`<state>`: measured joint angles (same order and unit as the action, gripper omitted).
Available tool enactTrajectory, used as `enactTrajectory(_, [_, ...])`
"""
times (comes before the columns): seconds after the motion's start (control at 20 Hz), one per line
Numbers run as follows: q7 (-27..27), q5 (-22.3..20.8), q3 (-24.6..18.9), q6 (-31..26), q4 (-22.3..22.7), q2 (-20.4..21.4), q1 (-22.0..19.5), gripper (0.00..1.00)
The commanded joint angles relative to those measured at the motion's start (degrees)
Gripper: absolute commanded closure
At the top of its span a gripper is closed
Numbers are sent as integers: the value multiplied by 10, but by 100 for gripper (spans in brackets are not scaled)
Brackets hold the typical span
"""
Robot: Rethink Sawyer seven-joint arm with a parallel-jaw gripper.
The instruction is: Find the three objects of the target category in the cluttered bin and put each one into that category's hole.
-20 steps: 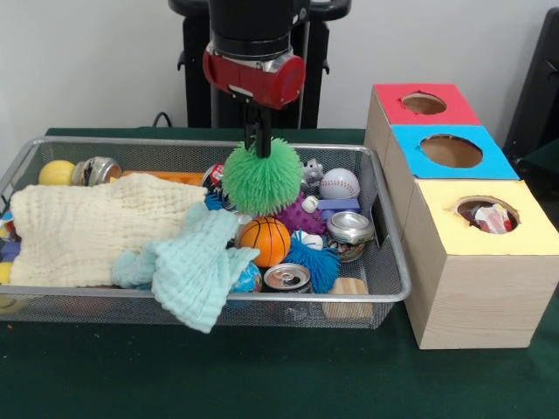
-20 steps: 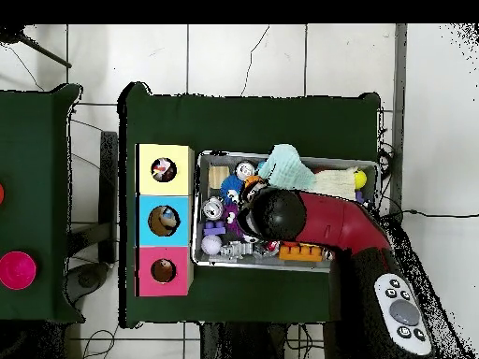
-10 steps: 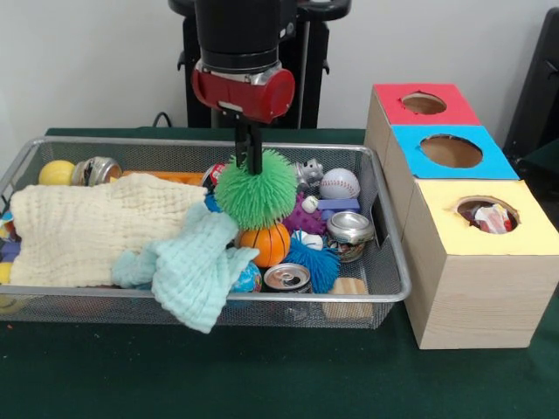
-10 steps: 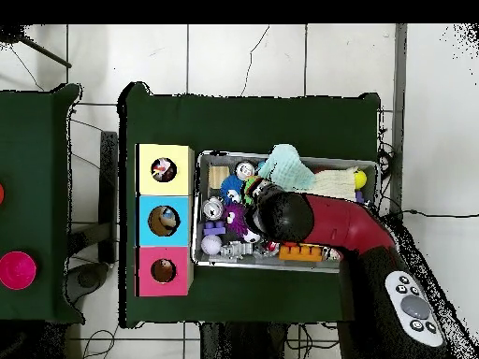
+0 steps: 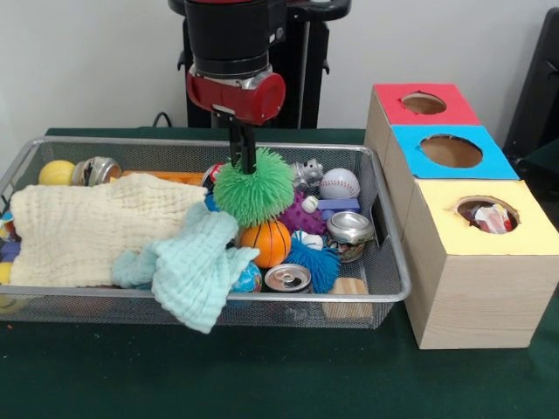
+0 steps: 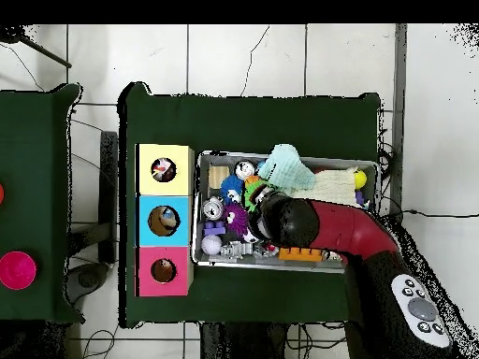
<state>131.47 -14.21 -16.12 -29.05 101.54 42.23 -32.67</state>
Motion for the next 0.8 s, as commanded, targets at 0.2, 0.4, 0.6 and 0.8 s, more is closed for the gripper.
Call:
enactTrajectory(0.2, [21,-16,-17,33,49,5,43,100])
enactTrajectory(0.4, [65,-6,6,47,49,2,85,100])
enactTrajectory(0.6, [106,9,37,53,43,-1,131,100])
enactTrajectory(0.8, [123,33,54,56,50,-1,156,100])
